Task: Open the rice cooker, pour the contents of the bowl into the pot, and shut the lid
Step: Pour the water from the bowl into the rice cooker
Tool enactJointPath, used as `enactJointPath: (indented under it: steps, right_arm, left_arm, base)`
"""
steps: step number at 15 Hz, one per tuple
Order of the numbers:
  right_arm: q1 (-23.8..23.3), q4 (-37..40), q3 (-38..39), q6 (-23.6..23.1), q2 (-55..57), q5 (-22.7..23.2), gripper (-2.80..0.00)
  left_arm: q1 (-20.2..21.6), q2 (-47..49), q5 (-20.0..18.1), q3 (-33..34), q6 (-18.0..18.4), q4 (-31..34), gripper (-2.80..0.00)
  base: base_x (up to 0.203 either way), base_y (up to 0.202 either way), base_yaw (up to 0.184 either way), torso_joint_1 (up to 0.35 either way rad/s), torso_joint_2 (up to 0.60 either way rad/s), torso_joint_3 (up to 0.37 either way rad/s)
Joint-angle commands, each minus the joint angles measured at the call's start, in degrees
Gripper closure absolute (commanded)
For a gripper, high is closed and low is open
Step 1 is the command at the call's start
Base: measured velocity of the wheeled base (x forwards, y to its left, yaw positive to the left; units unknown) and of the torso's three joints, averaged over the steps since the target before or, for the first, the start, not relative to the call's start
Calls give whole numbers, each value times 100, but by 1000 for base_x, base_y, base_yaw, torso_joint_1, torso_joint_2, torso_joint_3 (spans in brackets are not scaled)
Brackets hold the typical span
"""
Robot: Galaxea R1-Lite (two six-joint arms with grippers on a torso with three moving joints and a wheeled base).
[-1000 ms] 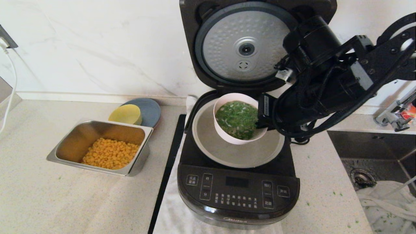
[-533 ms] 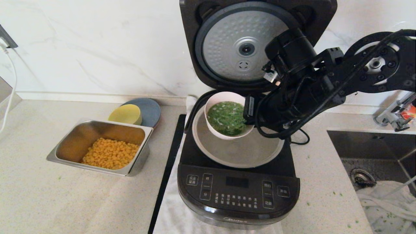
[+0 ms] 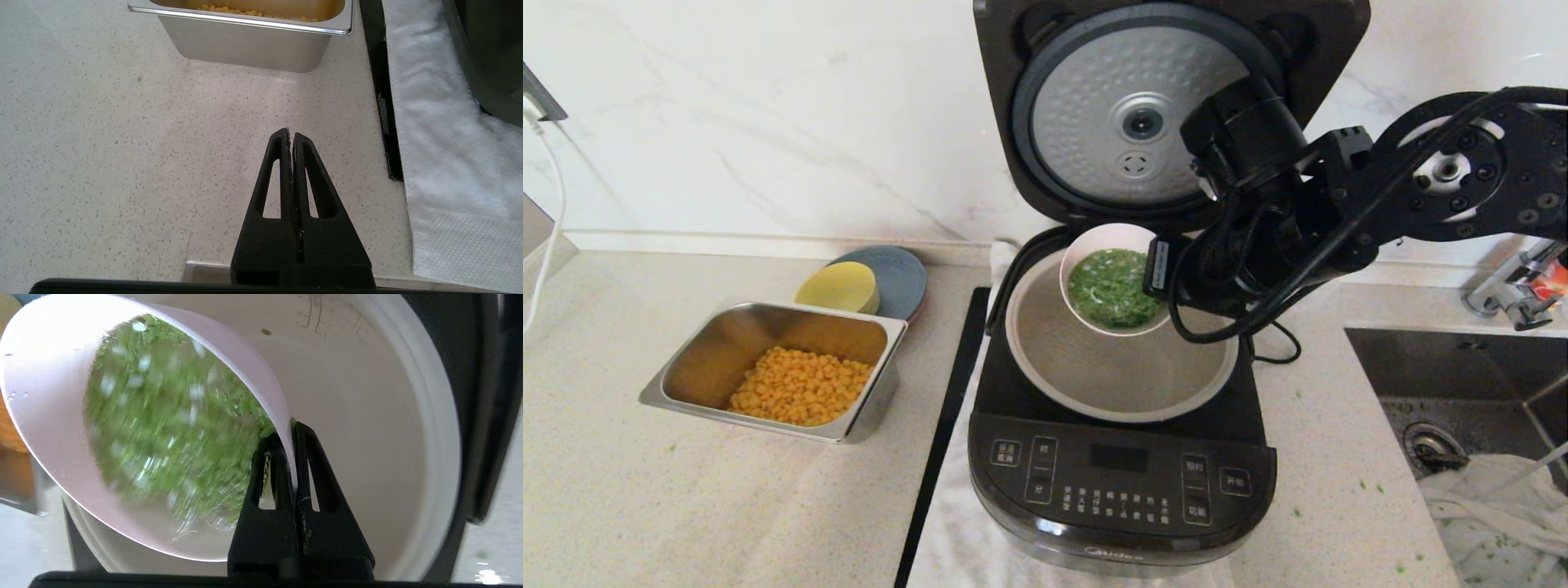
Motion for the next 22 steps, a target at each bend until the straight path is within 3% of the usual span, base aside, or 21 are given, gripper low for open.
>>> enactJointPath:
  steps: [1,6,9,13,17,22]
  right_arm:
    - [219,15,78,-175,-140,-306,0]
    - [523,-874,722,-791,-61,-1561,0]
    - [610,-2141,1494,-1376,-87,-2297,0]
    - [721,-4114,2405,-2540,-277,-3030,0]
    - [880,-6602,3165,-4092,-358,-3418,0]
    - [1032,-10646,4044,-6588,-3,-3472,0]
  left_arm:
    - [2,9,-3,0,-7,1,0]
    - [2,1,-3,0,1,1,0]
    - [2,0,-3,0,1,1,0]
    - [2,1,-3,0,1,1,0]
    - [2,8,-3,0,1,1,0]
    - [2,0,-3,0,-5,1,0]
  base:
    - [0,0,0,0,0,0]
    - [0,0,0,0,0,0]
    - [0,0,0,0,0,0]
    - [0,0,0,0,0,0]
    - [0,0,0,0,0,0]
    - [0,0,0,0,0,0]
